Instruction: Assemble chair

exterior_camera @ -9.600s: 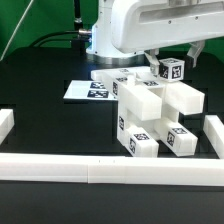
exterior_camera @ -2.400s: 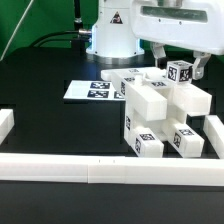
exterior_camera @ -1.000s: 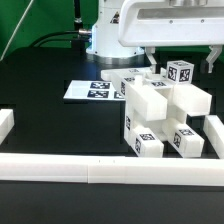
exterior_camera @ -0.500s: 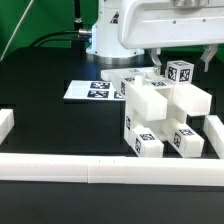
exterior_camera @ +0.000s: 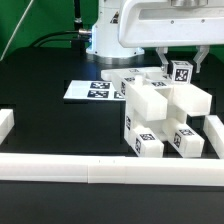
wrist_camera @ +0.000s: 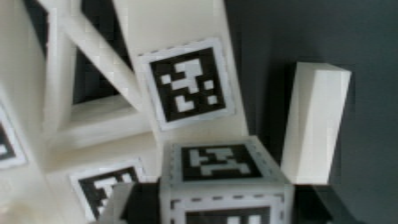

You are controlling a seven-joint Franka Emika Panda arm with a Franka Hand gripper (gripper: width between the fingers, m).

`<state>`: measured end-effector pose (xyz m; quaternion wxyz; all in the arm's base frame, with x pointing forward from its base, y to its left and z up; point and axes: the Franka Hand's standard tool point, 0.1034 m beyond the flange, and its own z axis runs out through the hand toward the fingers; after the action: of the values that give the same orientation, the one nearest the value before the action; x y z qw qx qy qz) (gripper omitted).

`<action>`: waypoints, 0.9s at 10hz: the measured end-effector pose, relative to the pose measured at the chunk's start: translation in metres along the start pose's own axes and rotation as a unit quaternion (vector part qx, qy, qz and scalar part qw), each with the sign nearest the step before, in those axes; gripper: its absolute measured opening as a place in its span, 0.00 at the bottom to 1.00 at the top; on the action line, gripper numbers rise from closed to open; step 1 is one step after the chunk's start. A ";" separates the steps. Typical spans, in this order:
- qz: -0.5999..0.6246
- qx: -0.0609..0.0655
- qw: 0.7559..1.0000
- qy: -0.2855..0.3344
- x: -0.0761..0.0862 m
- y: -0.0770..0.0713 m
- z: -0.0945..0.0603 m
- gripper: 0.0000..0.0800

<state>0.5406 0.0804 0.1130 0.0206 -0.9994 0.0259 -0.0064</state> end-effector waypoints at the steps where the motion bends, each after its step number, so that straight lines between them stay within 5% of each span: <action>1: 0.028 0.000 1.000 0.000 0.000 0.000 0.000 0.35; 9: 0.266 0.005 0.964 -0.001 0.000 -0.002 0.000 0.36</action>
Offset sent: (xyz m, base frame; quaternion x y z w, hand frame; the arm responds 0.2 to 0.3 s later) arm 0.0000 0.0000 0.0000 0.0000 0.0000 0.1296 0.9916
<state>0.5405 0.0827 0.1131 0.0264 -0.9563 0.2912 0.0006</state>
